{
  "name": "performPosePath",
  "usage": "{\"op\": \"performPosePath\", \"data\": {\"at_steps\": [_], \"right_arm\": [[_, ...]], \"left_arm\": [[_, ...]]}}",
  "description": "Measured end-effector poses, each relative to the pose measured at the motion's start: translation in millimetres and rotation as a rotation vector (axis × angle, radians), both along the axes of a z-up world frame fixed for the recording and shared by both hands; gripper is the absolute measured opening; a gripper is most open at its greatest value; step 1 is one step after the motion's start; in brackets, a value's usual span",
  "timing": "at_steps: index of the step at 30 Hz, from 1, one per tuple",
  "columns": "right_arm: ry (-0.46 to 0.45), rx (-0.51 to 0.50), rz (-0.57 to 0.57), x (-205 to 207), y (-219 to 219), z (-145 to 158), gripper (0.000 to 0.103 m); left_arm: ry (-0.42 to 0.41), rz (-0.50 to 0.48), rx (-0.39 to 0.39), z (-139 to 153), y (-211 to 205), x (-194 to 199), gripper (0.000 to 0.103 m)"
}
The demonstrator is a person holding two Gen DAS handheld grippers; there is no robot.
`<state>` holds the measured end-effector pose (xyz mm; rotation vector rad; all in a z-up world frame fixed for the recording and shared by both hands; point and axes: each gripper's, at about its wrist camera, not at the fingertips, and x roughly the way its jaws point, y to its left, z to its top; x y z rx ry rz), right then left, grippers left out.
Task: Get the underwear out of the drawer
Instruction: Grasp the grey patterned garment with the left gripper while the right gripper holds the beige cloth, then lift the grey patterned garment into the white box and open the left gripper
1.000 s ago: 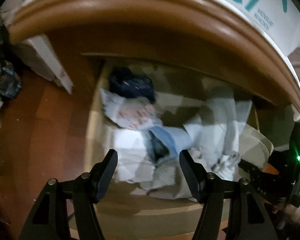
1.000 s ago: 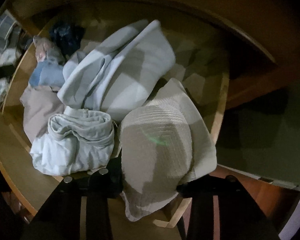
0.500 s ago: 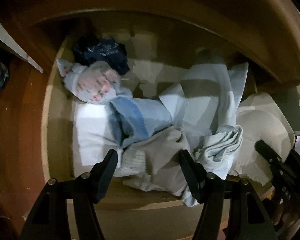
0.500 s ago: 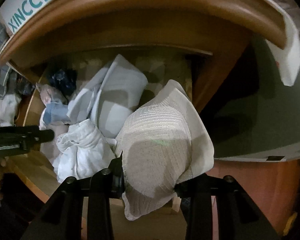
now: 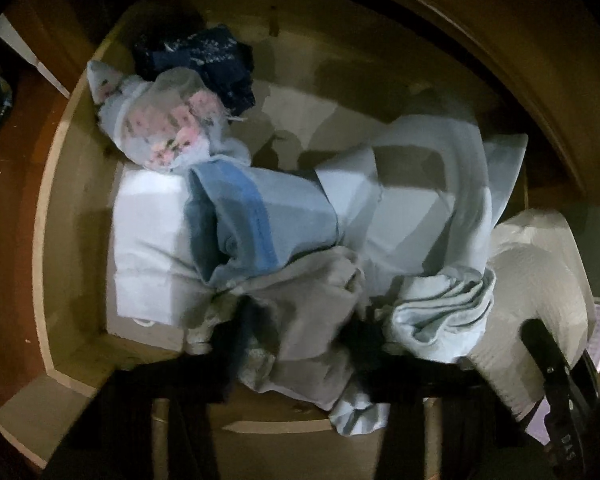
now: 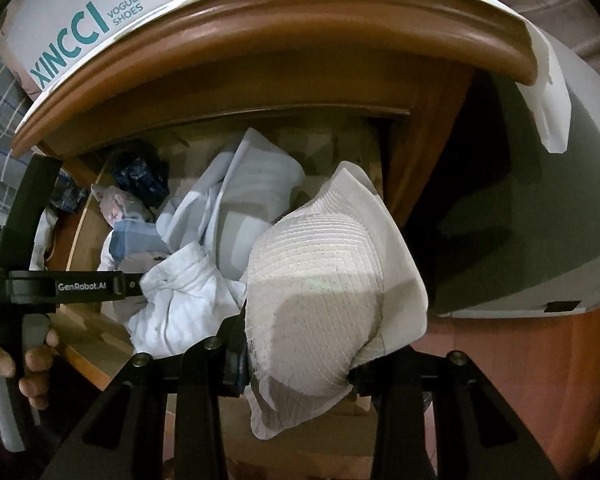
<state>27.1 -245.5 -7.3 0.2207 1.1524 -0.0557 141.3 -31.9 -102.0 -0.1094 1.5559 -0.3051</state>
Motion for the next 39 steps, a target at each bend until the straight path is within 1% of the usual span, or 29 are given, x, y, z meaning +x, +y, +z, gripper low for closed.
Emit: {"op": "performPosePath", "data": {"at_steps": [1, 2, 6, 10, 12, 16, 18, 22, 24, 27, 32, 37, 39], "right_arm": [[0.001, 0.004, 0.002, 0.3, -0.6, 0.0, 0.034], [0.001, 0.006, 0.002, 2.4, 1.6, -2.0, 0.034], [0.009, 0.009, 0.013, 5.3, 2.5, -4.8, 0.034], [0.009, 0.005, 0.023, 5.8, 3.7, -7.6, 0.034], [0.0, 0.011, 0.019, 3.8, 2.3, -6.4, 0.034], [-0.023, 0.0, 0.003, -1.3, -2.1, -2.7, 0.034], [-0.036, -0.008, -0.011, -3.3, -4.9, -0.4, 0.034], [-0.053, -0.001, -0.031, -4.5, -9.5, 2.8, 0.034], [-0.069, 0.004, -0.041, -5.5, -11.6, 5.7, 0.034], [-0.102, 0.001, -0.053, -6.0, -12.9, 12.0, 0.034], [-0.151, 0.014, -0.079, -6.9, -18.6, 21.1, 0.034], [-0.195, 0.09, -0.103, -8.8, -25.7, 27.0, 0.034], [-0.192, 0.141, -0.111, -8.0, -28.9, 24.5, 0.034]], "left_arm": [[-0.005, -0.011, 0.002, 0.6, 1.5, -1.5, 0.025], [-0.013, -0.019, 0.008, 1.4, 1.4, -2.2, 0.019], [-0.044, -0.041, 0.008, 11.2, 6.6, -7.6, 0.015], [-0.079, -0.055, -0.002, 25.9, 17.1, -15.4, 0.014], [-0.107, -0.057, -0.011, 34.9, 12.0, -20.4, 0.014], [-0.178, -0.066, -0.037, 58.7, 25.3, -35.1, 0.014], [-0.203, -0.067, -0.048, 67.8, 29.4, -42.7, 0.014], [-0.247, -0.071, -0.047, 91.6, 38.6, -46.7, 0.014], [-0.263, -0.066, -0.061, 102.8, 45.0, -47.3, 0.014], [-0.3, -0.06, -0.084, 125.9, 51.8, -49.7, 0.013], [-0.361, -0.06, -0.099, 165.2, 55.5, -57.3, 0.014], [-0.422, -0.064, -0.107, 194.9, 58.1, -54.6, 0.014], [-0.457, -0.066, -0.105, 215.9, 60.8, -53.4, 0.014]]}}
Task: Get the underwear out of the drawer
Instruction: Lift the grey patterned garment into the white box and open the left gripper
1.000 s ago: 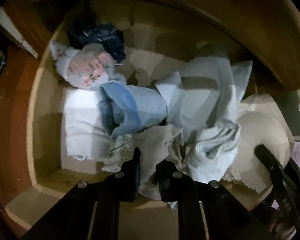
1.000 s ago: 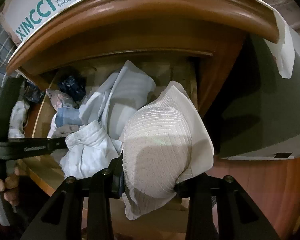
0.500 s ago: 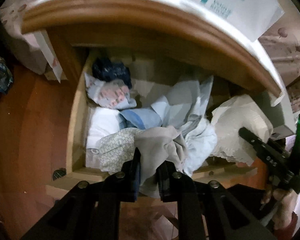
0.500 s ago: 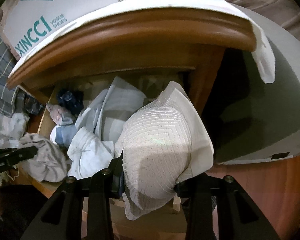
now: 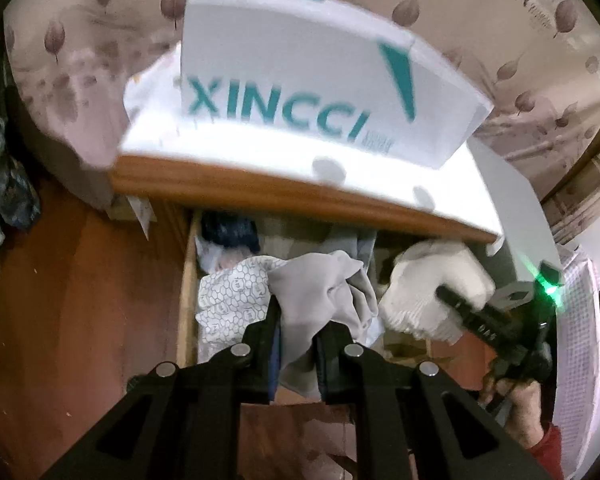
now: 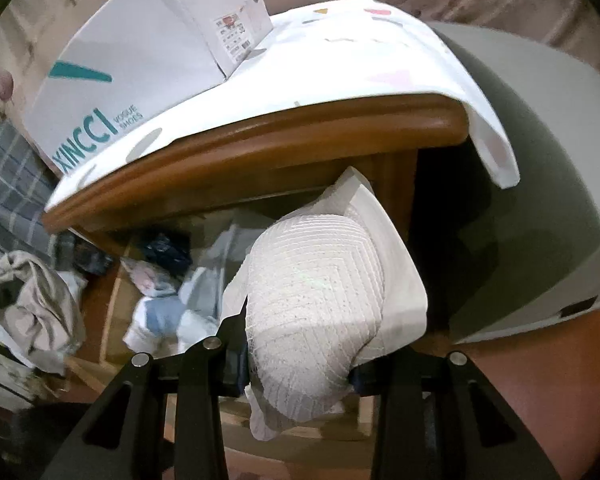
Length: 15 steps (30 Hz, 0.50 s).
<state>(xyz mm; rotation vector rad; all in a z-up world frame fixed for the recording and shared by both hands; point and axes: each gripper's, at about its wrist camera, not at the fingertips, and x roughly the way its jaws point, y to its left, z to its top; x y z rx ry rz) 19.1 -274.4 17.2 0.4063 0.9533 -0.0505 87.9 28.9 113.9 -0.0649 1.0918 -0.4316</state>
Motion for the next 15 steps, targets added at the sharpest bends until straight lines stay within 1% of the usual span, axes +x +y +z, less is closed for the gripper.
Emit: {"op": "performPosePath", "data": {"at_steps": [2, 3, 6, 7, 10, 13, 15], "right_arm": [[0.021, 0.044, 0.004, 1.6, -1.3, -5.8, 0.034], [0.03, 0.046, 0.009, 2.2, 0.2, -7.6, 0.034], [0.058, -0.007, 0.026, 4.5, 9.1, -10.7, 0.034], [0.061, -0.016, 0.028, 5.1, 10.3, -11.0, 0.034], [0.063, -0.023, 0.027, 5.0, 11.6, -12.1, 0.034], [0.075, -0.03, 0.025, 5.7, 12.6, -14.4, 0.034], [0.082, -0.041, 0.024, 6.1, 13.9, -15.2, 0.034]], "left_arm": [[-0.032, 0.003, -0.002, 17.7, 3.2, 2.0, 0.014], [-0.048, 0.004, 0.0, 28.3, 4.7, 2.4, 0.014], [-0.115, 0.012, 0.009, 67.0, 9.4, 9.0, 0.014], [-0.129, 0.014, 0.013, 74.5, 10.8, 10.8, 0.014], [-0.206, 0.035, 0.039, 112.8, 16.4, 23.6, 0.014], [-0.266, 0.061, 0.052, 141.8, 18.8, 40.4, 0.014], [-0.293, 0.07, 0.052, 154.9, 18.6, 51.1, 0.014]]}}
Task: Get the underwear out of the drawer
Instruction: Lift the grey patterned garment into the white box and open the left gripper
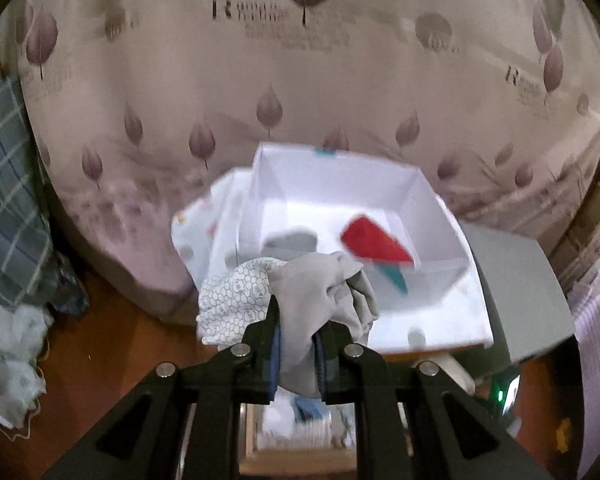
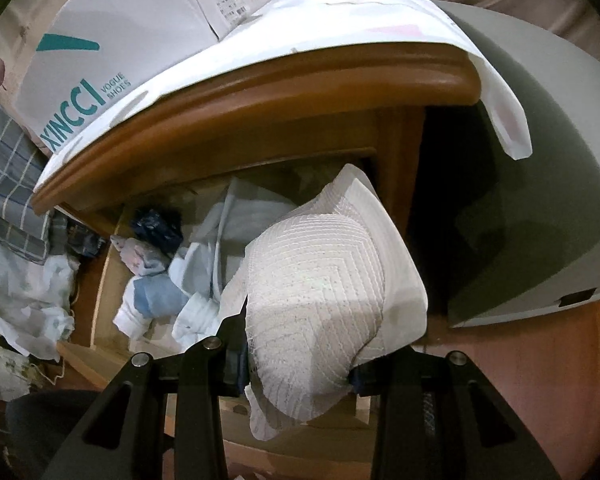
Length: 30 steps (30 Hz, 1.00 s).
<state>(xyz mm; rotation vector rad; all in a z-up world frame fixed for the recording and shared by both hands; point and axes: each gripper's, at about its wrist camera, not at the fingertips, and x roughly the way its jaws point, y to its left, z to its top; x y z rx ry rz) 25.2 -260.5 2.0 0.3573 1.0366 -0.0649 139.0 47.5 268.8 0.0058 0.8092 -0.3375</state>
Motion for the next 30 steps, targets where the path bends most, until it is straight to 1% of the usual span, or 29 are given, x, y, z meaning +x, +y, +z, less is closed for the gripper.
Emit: {"op": "performPosePath", "data": {"at_steps": [2, 5, 7, 9, 12, 15, 19, 23, 30], "right_arm": [[0.001, 0.0, 0.006, 0.1, 0.4, -0.5, 0.034], [0.003, -0.009, 0.011, 0.3, 0.5, -0.8, 0.034], [0.005, -0.011, 0.014, 1.2, 1.9, -1.6, 0.034], [0.007, -0.014, 0.012, 1.2, 1.8, -1.7, 0.034], [0.009, -0.001, 0.005, 1.0, -0.4, -2.2, 0.034], [0.012, 0.001, -0.001, 0.8, -2.1, -3.1, 0.034], [0.015, 0.004, -0.003, 1.8, -3.2, -4.1, 0.034], [0.026, -0.007, 0.008, 3.9, -1.7, -6.1, 0.034], [0.027, -0.015, 0.013, 5.4, 0.2, -6.1, 0.034]], "left_arm": [[-0.028, 0.007, 0.007, 13.1, -5.5, 16.4, 0.014], [-0.061, 0.011, 0.015, 23.7, -15.6, 39.2, 0.014], [-0.078, 0.011, 0.028, 27.3, -26.3, 55.0, 0.014], [-0.068, -0.008, 0.047, 26.9, -37.7, 70.5, 0.014], [-0.046, -0.016, 0.078, 15.8, -53.2, 94.0, 0.014], [-0.01, -0.025, 0.105, -3.4, -64.5, 117.7, 0.014], [0.039, -0.011, 0.117, -28.2, -65.6, 136.1, 0.014], [0.065, -0.026, 0.14, -48.2, -68.5, 143.4, 0.014], [0.091, -0.025, 0.165, -65.3, -76.7, 145.3, 0.014]]}}
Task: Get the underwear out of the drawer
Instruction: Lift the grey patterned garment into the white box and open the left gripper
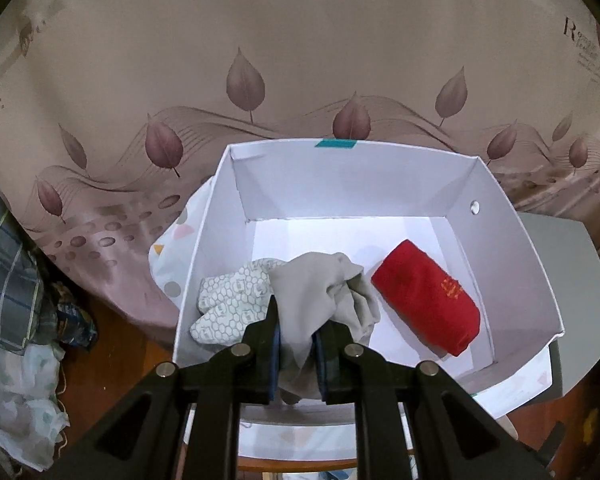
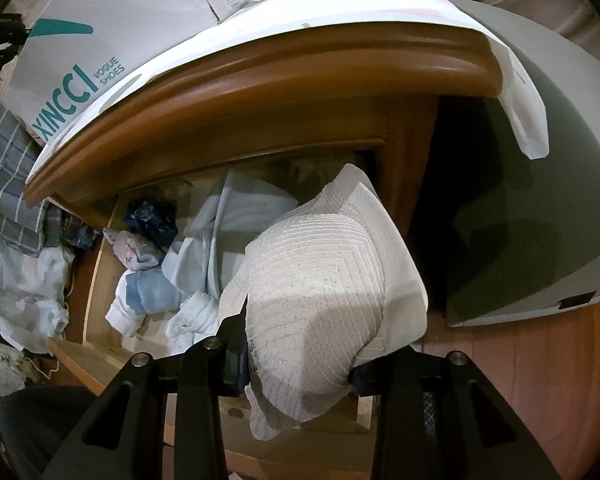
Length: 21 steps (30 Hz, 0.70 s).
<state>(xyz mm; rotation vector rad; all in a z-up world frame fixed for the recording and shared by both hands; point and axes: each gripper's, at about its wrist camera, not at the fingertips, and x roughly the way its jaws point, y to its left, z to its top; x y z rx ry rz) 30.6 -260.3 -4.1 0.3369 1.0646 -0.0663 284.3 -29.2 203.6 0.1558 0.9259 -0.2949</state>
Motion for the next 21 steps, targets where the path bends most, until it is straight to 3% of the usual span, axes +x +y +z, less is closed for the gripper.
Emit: {"op": "performPosePath", "data": {"at_steps": [5, 9, 14, 21], "right_arm": [[0.001, 0.0, 0.0, 0.0, -0.6, 0.5, 0.034], [0.002, -0.001, 0.0, 0.9, -0.5, -0.1, 0.034], [0.003, -0.003, -0.001, 1.3, 0.0, -0.5, 0.034], [-0.003, -0.015, -0.002, 2.1, 0.7, -0.2, 0.034]], "left_arm": [[0.009, 0.024, -0.005, -5.7, 1.3, 1.1, 0.018], [0.034, 0.038, -0.028, -6.8, 3.3, 1.3, 0.036], [0.001, 0.016, -0.027, 0.9, 3.5, -7.0, 0.057], [-0.051, 0.002, -0.039, 15.1, 9.9, -28.9, 0.063]]}}
